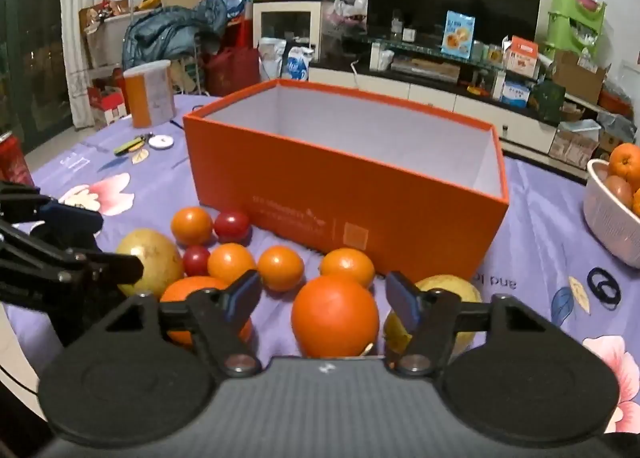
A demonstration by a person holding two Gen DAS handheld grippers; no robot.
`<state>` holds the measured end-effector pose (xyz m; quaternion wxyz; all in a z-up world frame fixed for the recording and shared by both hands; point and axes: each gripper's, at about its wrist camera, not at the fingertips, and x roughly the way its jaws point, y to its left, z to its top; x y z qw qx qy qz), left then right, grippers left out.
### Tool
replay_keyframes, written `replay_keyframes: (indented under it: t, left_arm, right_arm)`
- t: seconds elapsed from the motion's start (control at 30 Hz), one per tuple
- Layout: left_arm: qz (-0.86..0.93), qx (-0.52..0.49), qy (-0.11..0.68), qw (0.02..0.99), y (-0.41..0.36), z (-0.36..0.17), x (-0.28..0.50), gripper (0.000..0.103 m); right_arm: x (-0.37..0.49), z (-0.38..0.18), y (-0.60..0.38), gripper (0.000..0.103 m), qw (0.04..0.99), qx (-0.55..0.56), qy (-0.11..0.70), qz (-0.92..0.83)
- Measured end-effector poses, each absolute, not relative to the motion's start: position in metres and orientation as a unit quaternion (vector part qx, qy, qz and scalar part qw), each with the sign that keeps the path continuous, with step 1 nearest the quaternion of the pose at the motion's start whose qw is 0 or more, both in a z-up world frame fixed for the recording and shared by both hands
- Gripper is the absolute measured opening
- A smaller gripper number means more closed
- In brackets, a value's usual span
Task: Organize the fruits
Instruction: 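Close the left gripper on the yellow pear while the right gripper grasps a large orange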
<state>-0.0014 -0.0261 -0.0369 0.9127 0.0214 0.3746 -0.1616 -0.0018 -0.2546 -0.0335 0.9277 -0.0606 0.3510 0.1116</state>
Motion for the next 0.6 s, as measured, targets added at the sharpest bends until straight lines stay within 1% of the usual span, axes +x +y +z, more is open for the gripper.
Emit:
replay_keyframes:
  t: [0.07, 0.2, 0.27, 0.37, 0.5, 0.6]
  left_arm:
    - [-0.164, 0.02, 0.379, 0.91, -0.026, -0.039, 0.002, 0.046]
    - [-0.172, 0.026, 0.394, 0.902, -0.033, -0.046, 0.008, 0.046]
    - [-0.174, 0.039, 0.396, 0.901, -0.039, -0.05, 0.009, 0.046]
    - [-0.169, 0.043, 0.387, 0.905, -0.043, -0.052, 0.011, 0.049]
    - [-0.17, 0.03, 0.389, 0.905, -0.041, -0.054, 0.017, 0.046]
    - [-0.179, 0.04, 0.386, 0.904, -0.039, -0.054, 0.016, 0.044]
  right_arm:
    - [0.002, -0.037, -0.254, 0.066, 0.924, -0.061, 0.361, 0.113]
    - [0.01, -0.044, -0.253, 0.072, 0.917, -0.065, 0.375, 0.118]
    - [0.014, -0.047, -0.252, 0.072, 0.915, -0.07, 0.38, 0.115]
    - [0.006, -0.055, -0.25, 0.075, 0.915, -0.083, 0.377, 0.118]
    - [0.008, -0.055, -0.253, 0.076, 0.914, -0.081, 0.379, 0.121]
    - [0.01, -0.057, -0.246, 0.077, 0.914, -0.104, 0.375, 0.118]
